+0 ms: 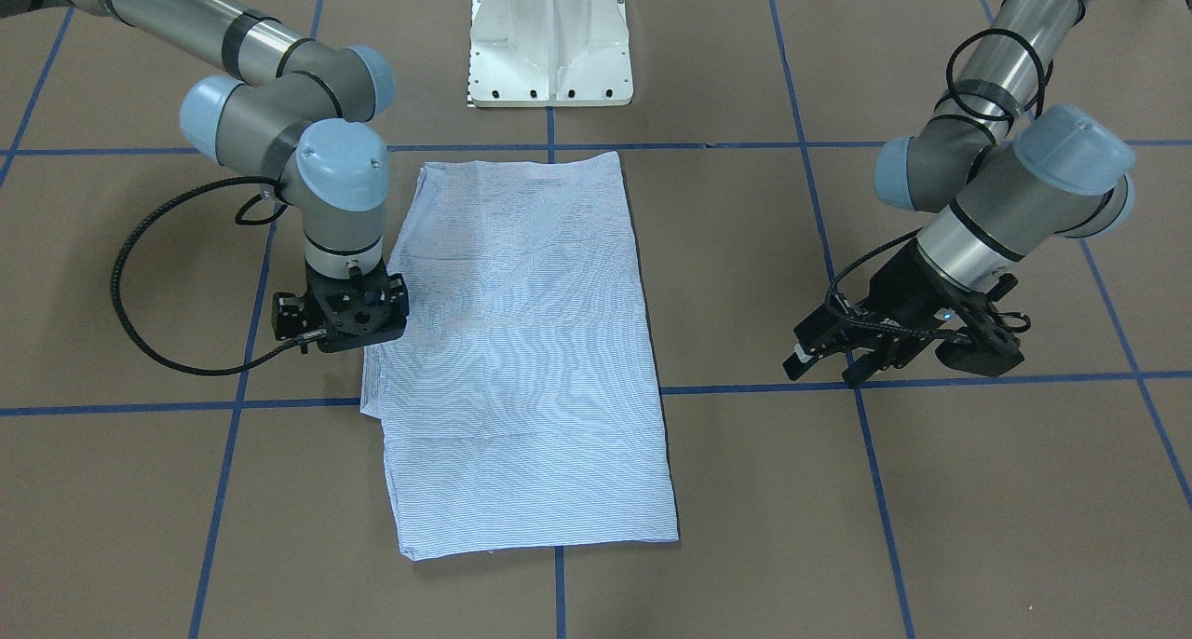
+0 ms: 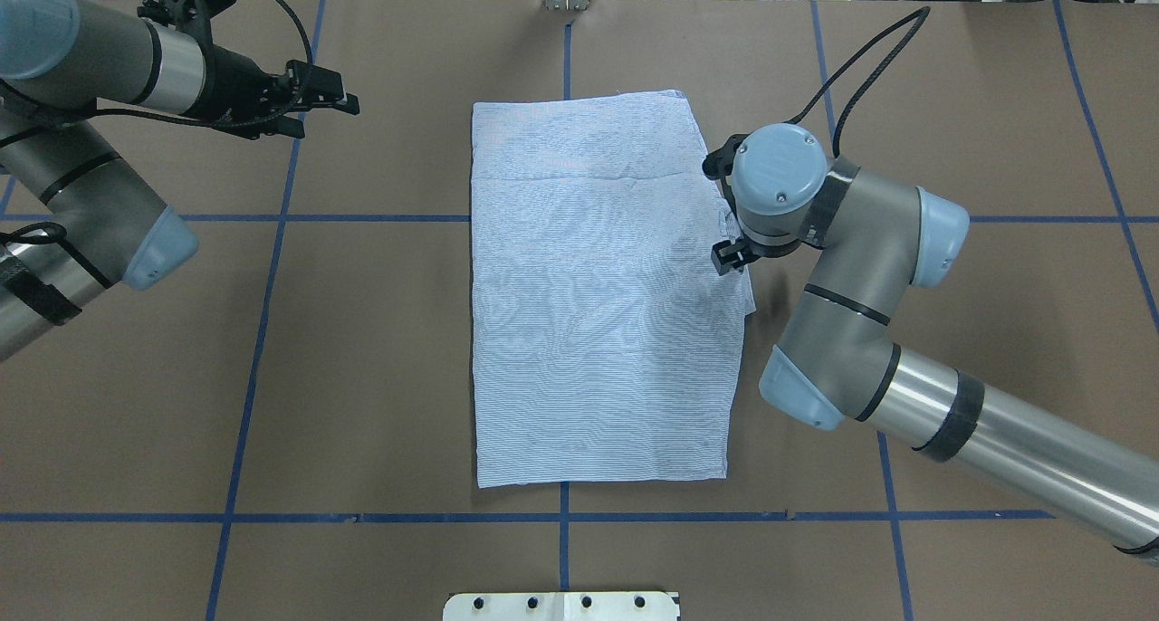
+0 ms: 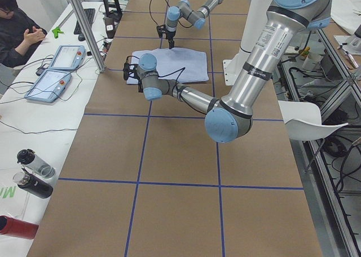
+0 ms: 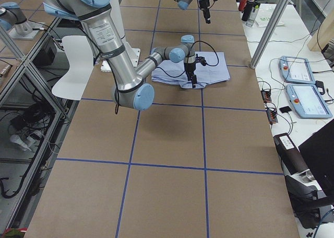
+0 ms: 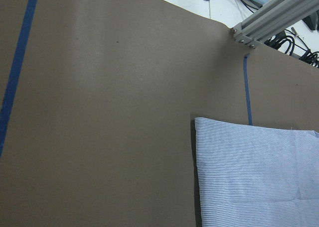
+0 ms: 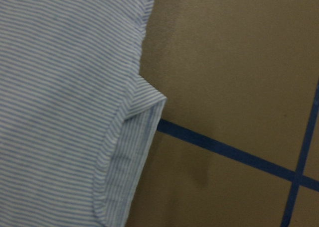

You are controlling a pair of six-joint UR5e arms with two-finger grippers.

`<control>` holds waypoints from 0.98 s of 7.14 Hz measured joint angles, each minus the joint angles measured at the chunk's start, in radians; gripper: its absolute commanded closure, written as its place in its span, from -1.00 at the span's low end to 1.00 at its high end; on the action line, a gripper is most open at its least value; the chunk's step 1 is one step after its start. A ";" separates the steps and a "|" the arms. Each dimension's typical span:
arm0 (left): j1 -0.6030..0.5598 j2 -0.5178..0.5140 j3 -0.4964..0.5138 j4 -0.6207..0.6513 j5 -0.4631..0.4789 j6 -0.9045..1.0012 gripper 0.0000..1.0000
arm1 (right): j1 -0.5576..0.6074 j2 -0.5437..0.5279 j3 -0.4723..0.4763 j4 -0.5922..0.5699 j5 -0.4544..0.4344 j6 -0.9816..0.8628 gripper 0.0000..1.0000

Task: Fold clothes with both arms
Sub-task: 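Move both grippers toward the shirt edge nearest the robot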

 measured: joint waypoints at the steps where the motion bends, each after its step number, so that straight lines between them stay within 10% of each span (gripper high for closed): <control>1: 0.000 0.000 -0.003 0.000 0.000 -0.001 -1.00 | 0.020 -0.014 0.018 0.000 0.015 -0.030 -1.00; 7: 0.197 0.095 -0.210 0.001 0.009 -0.299 -1.00 | 0.064 -0.123 0.313 0.012 0.281 0.077 -1.00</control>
